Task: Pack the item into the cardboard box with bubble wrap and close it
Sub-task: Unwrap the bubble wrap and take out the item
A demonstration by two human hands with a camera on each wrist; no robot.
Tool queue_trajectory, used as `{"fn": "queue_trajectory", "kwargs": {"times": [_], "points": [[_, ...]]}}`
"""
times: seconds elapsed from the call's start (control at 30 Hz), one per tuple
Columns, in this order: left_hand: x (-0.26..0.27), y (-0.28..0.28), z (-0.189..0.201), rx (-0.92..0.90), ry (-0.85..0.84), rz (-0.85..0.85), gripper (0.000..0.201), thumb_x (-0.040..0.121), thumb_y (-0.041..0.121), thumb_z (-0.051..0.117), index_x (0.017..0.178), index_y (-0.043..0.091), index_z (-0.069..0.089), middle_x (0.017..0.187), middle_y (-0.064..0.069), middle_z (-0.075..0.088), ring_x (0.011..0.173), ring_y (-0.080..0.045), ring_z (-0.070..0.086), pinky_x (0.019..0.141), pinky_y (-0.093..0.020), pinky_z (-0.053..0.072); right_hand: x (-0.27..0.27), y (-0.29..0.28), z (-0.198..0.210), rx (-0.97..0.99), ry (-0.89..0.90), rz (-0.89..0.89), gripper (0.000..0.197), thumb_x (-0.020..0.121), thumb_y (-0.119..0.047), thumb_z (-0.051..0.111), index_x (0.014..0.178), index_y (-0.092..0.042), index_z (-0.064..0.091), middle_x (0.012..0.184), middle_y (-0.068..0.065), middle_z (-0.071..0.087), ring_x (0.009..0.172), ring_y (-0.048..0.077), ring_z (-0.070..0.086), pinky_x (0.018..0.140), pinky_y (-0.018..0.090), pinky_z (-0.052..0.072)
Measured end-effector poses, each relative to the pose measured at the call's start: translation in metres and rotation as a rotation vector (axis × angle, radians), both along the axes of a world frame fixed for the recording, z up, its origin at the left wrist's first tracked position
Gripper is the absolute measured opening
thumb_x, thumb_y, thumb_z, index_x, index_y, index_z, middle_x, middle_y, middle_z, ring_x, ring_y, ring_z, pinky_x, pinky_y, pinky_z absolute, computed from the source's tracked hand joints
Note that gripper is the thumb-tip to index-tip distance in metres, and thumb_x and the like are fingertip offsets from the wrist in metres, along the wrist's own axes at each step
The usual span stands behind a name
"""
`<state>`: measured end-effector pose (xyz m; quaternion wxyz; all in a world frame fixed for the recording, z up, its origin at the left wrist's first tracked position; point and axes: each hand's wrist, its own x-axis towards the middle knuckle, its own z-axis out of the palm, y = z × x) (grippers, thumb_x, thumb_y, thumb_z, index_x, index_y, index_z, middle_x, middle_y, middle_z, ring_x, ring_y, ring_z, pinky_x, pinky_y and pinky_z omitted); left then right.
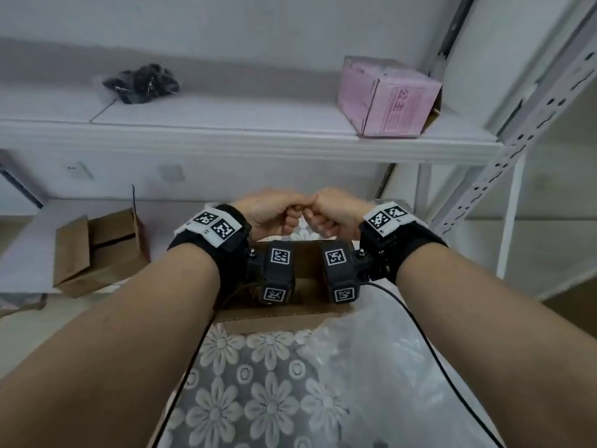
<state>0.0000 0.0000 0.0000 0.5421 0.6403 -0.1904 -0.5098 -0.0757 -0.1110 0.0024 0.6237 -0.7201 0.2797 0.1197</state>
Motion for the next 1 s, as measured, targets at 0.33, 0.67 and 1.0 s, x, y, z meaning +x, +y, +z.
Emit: {"fn": "queue_trajectory", "kwargs": {"times": [0.33, 0.67, 1.0], "points": [[-0.022, 0.016, -0.020, -0.110, -0.294, 0.066, 0.034, 0.098, 0.019, 0.044, 0.066, 0.014, 0.050, 0.053, 0.006, 0.039, 0.041, -0.004, 0.037, 0.040, -0.012, 0.031, -0.022, 0.008, -0.017, -0.140, -0.187, 0.062, 0.031, 0.084, 0.003, 0.027, 0.061, -0.015, 0.039, 0.034, -0.008, 0.025, 0.027, 0.002, 0.016, 0.032, 0.010, 0.008], [-0.098, 0.069, -0.024, -0.212, -0.227, 0.147, 0.021, 0.093, 0.019, 0.058, 0.073, 0.018, 0.051, 0.056, 0.006, 0.044, 0.049, -0.005, 0.039, 0.045, -0.013, 0.035, -0.118, 0.031, -0.013, -0.212, -0.298, -0.197, 0.035, 0.083, 0.006, 0.025, 0.062, -0.012, 0.046, 0.051, 0.001, 0.034, 0.038, 0.008, 0.025, 0.031, 0.013, 0.015], [-0.142, 0.090, -0.034, -0.394, -0.082, 0.149, 0.010, 0.087, -0.002, 0.061, 0.091, 0.007, 0.063, 0.079, -0.006, 0.066, 0.072, -0.015, 0.066, 0.068, -0.023, 0.059, -0.173, 0.025, -0.052, -0.390, -0.163, -0.340, 0.027, 0.089, 0.007, 0.048, 0.069, -0.008, 0.056, 0.069, 0.008, 0.056, 0.054, 0.013, 0.044, 0.047, 0.022, 0.033]]}}
